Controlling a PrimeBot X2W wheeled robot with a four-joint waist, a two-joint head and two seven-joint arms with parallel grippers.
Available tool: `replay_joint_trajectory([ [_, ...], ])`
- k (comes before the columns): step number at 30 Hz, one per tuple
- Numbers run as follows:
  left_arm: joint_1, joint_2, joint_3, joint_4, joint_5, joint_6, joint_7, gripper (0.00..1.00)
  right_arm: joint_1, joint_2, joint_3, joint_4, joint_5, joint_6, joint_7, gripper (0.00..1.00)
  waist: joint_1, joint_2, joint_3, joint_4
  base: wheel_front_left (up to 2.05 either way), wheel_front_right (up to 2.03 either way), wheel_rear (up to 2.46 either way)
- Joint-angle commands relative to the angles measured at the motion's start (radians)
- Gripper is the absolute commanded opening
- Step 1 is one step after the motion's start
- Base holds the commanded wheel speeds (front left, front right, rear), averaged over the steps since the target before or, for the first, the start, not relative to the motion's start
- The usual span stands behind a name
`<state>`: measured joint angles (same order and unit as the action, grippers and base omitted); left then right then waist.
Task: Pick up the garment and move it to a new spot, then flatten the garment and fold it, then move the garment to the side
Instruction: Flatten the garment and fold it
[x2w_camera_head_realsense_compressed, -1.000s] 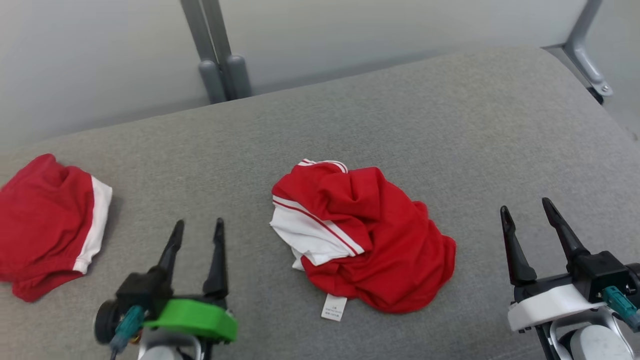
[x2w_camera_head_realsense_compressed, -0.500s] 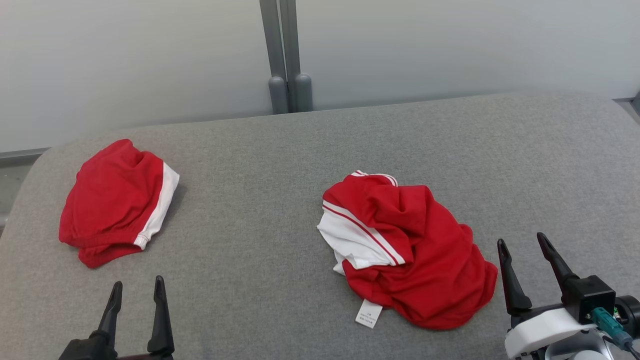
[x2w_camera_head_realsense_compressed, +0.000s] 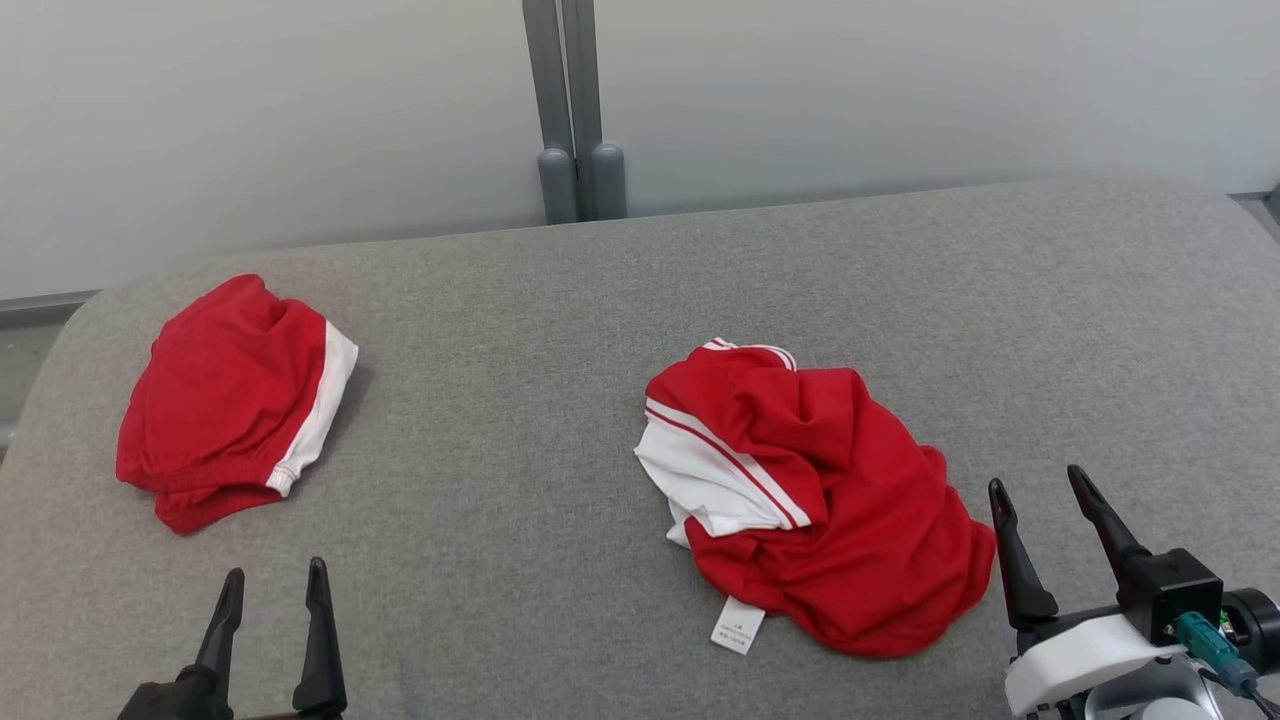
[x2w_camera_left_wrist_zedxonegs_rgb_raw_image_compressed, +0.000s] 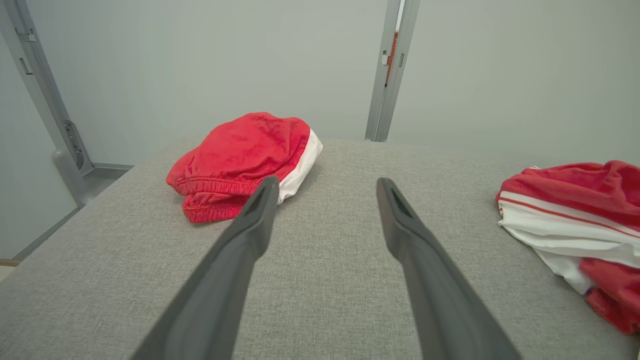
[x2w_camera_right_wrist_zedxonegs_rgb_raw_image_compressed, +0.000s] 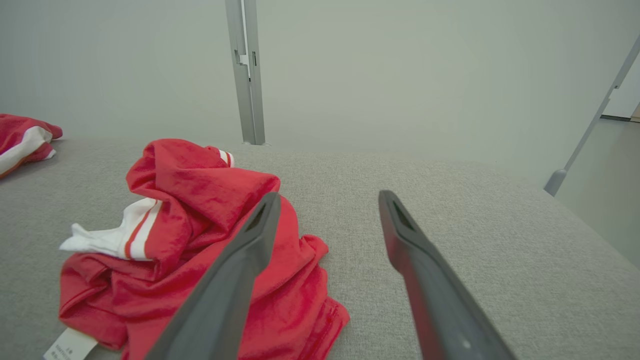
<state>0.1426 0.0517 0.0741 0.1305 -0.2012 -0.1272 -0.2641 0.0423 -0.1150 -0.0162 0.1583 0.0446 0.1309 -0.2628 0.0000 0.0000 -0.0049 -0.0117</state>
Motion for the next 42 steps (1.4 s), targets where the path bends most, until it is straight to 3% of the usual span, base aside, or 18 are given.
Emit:
replay_joint_trajectory([
  [1, -0.001, -0.001, -0.001, 0.005, 0.001, -0.002, 0.000, 1.00, -0.008, -0.002, 0.002, 0.003, 0.002, 0.000, -0.003, 1.00, 0.0000, 0.0000, 0.001, -0.002, 0.00, 0.00, 0.00],
  [14, -0.027, -0.001, -0.031, 0.027, -0.018, -0.004, -0.001, 1.00, -0.019, -0.002, 0.011, 0.003, 0.003, 0.000, -0.003, 1.00, 0.0000, 0.0000, 0.004, -0.027, 0.00, 0.00, 0.00],
  [18, -0.072, -0.001, -0.127, 0.102, -0.050, -0.004, -0.001, 1.00, -0.029, -0.011, 0.017, -0.001, 0.008, 0.000, -0.003, 1.00, 0.0000, 0.0000, 0.010, -0.047, 0.00, 0.00, 0.00],
  [22, -0.164, 0.000, -0.276, 0.182, -0.161, -0.004, 0.010, 1.00, -0.033, -0.019, 0.029, -0.001, 0.013, 0.000, -0.003, 1.00, 0.0000, 0.0000, 0.017, -0.075, 0.00, 0.00, 0.00],
  [28, -0.293, 0.002, -0.540, 0.236, -0.459, 0.000, 0.147, 1.00, -0.044, -0.017, 0.032, -0.003, 0.016, 0.000, -0.003, 1.00, 0.0000, 0.0000, 0.045, -0.123, 0.00, 0.00, 0.00],
  [31, -0.343, 0.002, -0.627, 0.271, -0.595, 0.028, 0.214, 1.00, -0.053, -0.009, 0.037, -0.004, 0.015, 0.000, -0.003, 1.00, 0.0000, 0.0000, 0.063, -0.152, 0.00, 0.00, 0.00],
  [38, -0.427, 0.002, -0.701, 0.352, -0.767, 0.090, 0.241, 1.00, -0.064, 0.000, 0.028, -0.002, 0.018, 0.000, -0.003, 1.00, 0.0000, 0.0000, 0.088, -0.198, 0.00, 0.00, 0.00],
  [42, -0.448, 0.002, -0.737, 0.390, -0.802, 0.082, 0.244, 1.00, -0.061, 0.003, 0.016, 0.001, 0.022, 0.000, -0.003, 1.00, 0.0000, 0.0000, 0.092, -0.208, 0.00, 0.00, 0.00],
])
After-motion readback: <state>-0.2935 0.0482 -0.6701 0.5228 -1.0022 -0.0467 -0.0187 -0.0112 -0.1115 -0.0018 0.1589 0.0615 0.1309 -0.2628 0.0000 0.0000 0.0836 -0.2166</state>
